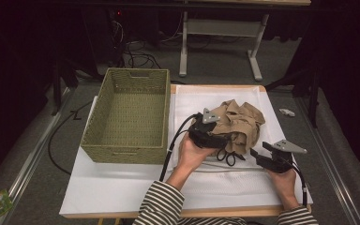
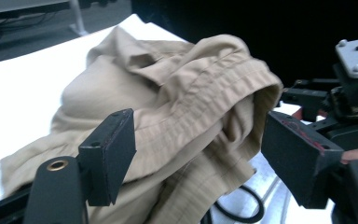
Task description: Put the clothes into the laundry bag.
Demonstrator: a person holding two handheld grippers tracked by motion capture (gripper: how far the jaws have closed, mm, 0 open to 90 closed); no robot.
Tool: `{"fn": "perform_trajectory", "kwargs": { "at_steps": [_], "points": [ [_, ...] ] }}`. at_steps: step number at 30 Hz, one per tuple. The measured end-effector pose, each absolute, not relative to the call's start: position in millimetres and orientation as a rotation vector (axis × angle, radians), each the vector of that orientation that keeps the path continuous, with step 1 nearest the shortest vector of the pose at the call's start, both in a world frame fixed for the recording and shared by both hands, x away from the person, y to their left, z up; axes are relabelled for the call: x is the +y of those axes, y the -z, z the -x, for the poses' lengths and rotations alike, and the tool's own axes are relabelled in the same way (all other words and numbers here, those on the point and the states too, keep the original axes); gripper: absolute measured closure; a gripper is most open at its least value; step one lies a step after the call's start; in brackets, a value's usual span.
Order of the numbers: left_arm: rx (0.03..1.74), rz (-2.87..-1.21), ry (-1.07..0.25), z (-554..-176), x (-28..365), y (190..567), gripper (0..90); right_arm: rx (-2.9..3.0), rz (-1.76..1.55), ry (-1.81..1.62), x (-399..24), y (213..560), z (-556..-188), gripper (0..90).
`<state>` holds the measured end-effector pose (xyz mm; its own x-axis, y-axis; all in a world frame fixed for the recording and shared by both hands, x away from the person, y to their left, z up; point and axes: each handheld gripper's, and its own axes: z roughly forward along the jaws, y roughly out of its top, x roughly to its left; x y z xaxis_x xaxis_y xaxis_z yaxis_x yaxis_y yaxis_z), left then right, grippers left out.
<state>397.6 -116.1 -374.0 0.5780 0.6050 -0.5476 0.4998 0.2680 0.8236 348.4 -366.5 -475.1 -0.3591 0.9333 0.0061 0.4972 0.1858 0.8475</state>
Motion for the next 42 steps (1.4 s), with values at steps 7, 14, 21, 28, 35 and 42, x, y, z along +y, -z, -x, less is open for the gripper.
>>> {"fn": "perform_trajectory", "kwargs": {
  "at_steps": [7,14,21,28,35,42],
  "points": [
    [1.057,-1.378,-0.146,-394.6,-94.3,377.6,31.5,1.949,-1.333,-1.064,-365.5,475.1,-348.9,36.9],
    [1.095,-1.374,-0.159,-384.1,-75.1,387.3,32.5,1.980,-1.347,-1.045,-364.3,475.6,-351.6,37.1],
    [1.112,-1.396,-0.186,-375.7,-64.7,405.8,35.8,1.957,-1.344,-1.066,-365.9,475.2,-349.7,36.8],
    [1.120,-1.406,-0.240,-369.5,-57.0,416.0,37.3,1.969,-1.341,-1.062,-365.8,475.3,-350.4,36.9],
    [1.129,-1.423,-0.276,-359.0,-48.1,430.6,38.9,1.976,-1.356,-1.055,-365.5,475.4,-351.4,36.9],
    [1.173,-1.380,-0.255,-356.8,-37.1,447.1,41.9,2.003,-1.327,-1.041,-363.1,475.6,-351.7,37.4]
  ]
}}
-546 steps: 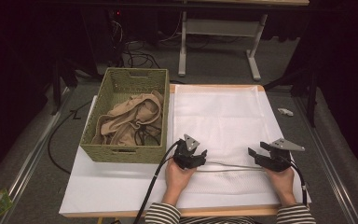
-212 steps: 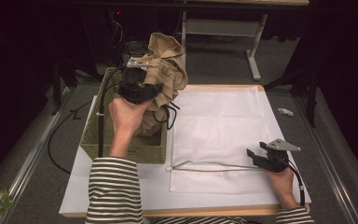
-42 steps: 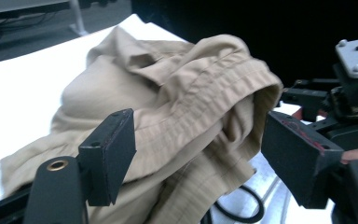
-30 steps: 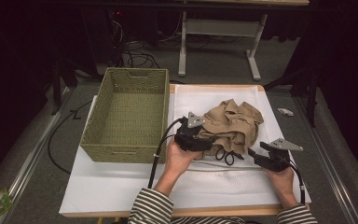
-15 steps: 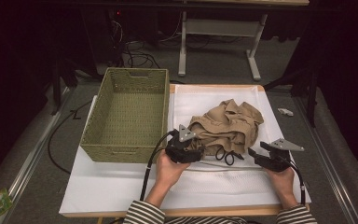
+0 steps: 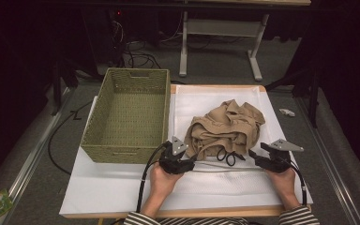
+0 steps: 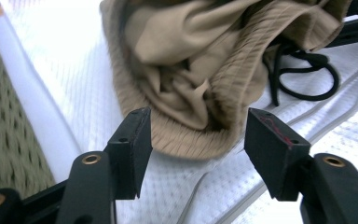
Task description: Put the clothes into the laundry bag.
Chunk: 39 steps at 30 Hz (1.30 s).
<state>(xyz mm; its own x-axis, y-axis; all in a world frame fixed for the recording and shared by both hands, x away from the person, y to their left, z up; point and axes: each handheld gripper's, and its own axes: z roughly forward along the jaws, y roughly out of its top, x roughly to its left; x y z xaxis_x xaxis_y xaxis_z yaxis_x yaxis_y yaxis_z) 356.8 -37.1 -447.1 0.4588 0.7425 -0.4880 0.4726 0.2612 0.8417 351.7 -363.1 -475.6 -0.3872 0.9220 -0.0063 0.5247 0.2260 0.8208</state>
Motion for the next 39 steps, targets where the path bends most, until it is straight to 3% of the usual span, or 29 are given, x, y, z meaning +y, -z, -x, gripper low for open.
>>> {"fn": "perform_trajectory", "kwargs": {
  "at_steps": [18,30,39],
  "points": [
    [1.195,-1.404,-0.281,-354.3,-32.6,481.0,47.3,1.990,-1.352,-1.051,-364.6,475.6,-352.4,39.2],
    [1.189,-1.478,-0.384,-354.6,-39.1,494.8,47.0,2.001,-1.354,-1.053,-365.2,475.7,-353.6,38.8],
    [1.209,-1.465,-0.346,-356.7,-36.1,494.2,51.5,2.050,-1.321,-1.174,-366.3,466.0,-340.9,34.7]
  ]
}}
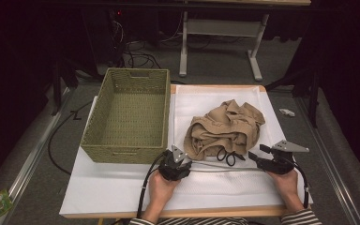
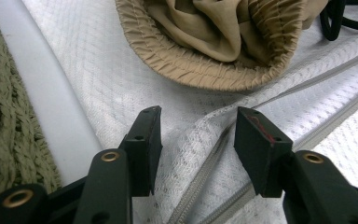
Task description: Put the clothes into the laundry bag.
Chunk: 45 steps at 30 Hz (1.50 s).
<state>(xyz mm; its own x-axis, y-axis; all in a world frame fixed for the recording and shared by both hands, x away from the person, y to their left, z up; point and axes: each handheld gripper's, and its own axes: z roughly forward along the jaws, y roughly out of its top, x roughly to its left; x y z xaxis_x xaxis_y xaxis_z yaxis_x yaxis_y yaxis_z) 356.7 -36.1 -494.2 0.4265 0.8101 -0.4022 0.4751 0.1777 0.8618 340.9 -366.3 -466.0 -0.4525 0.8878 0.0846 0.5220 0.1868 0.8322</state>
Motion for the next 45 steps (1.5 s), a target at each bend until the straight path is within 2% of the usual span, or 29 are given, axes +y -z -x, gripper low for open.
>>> {"fn": "perform_trajectory", "kwargs": {
  "at_steps": [5,11,21,26,34,38,43,45],
  "points": [
    [1.224,-1.449,-0.344,-357.8,-34.9,493.8,55.1,2.096,-1.198,-1.212,-357.0,449.6,-320.8,31.6],
    [1.234,-1.434,-0.353,-358.7,-34.7,493.8,60.1,2.134,-1.084,-1.272,-335.5,430.8,-314.1,34.2],
    [1.255,-1.420,-0.359,-360.5,-33.6,493.5,67.4,2.161,-0.956,-1.280,-288.9,420.9,-338.6,34.8],
    [1.257,-1.419,-0.358,-360.6,-33.4,493.5,68.3,2.176,-0.892,-1.218,-262.7,416.8,-349.7,31.3],
    [1.255,-1.420,-0.357,-360.6,-33.4,493.5,69.5,2.218,-0.968,-1.106,-250.1,433.0,-383.7,21.5],
    [1.263,-1.412,-0.360,-361.1,-33.5,493.4,72.8,2.245,-1.007,-1.053,-242.3,442.9,-398.6,14.9],
    [1.262,-1.412,-0.355,-361.0,-33.2,493.3,76.3,2.285,-1.035,-0.958,-233.4,457.8,-412.4,14.0],
    [1.263,-1.411,-0.350,-361.3,-32.8,493.1,76.5,2.303,-1.040,-0.897,-230.2,465.1,-415.4,18.1]
  ]
}}
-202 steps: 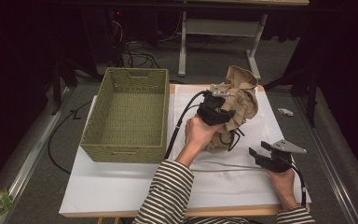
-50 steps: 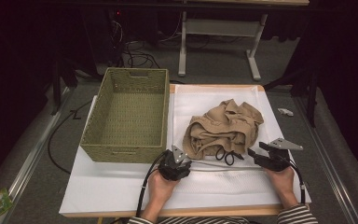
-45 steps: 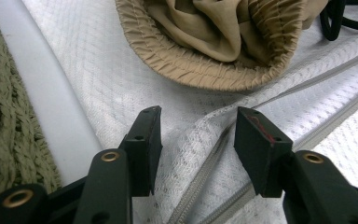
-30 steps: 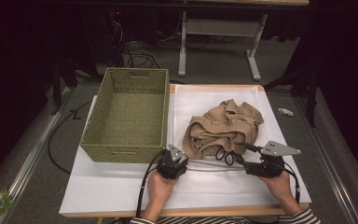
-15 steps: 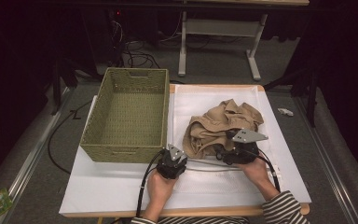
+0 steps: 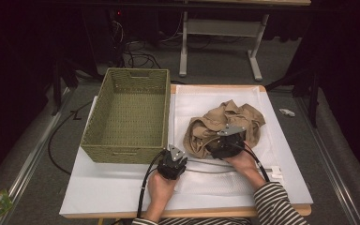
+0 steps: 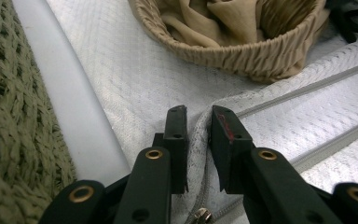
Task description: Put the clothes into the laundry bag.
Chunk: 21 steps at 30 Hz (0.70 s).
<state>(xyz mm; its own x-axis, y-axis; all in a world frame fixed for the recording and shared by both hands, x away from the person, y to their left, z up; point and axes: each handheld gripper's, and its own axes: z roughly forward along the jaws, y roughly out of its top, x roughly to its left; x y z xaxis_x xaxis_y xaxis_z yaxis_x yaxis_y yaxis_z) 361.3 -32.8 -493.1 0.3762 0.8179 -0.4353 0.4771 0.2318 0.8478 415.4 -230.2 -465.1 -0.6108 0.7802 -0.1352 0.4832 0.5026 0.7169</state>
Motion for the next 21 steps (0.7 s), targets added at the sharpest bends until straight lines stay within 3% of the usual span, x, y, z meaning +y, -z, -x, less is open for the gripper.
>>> {"fn": "perform_trajectory", "kwargs": {
  "at_steps": [6,12,21],
  "points": [
    [1.262,-1.411,-0.348,-361.2,-33.1,493.0,76.0,2.349,-1.029,-0.792,-222.9,470.9,-421.7,32.8],
    [1.202,-1.496,-0.375,-357.9,-39.7,492.7,52.3,2.371,-1.046,-0.810,-227.0,469.6,-424.3,50.8],
    [1.176,-1.499,-0.356,-358.5,-42.3,484.6,45.3,2.374,-1.044,-0.839,-234.2,468.1,-425.8,71.5]
  ]
}}
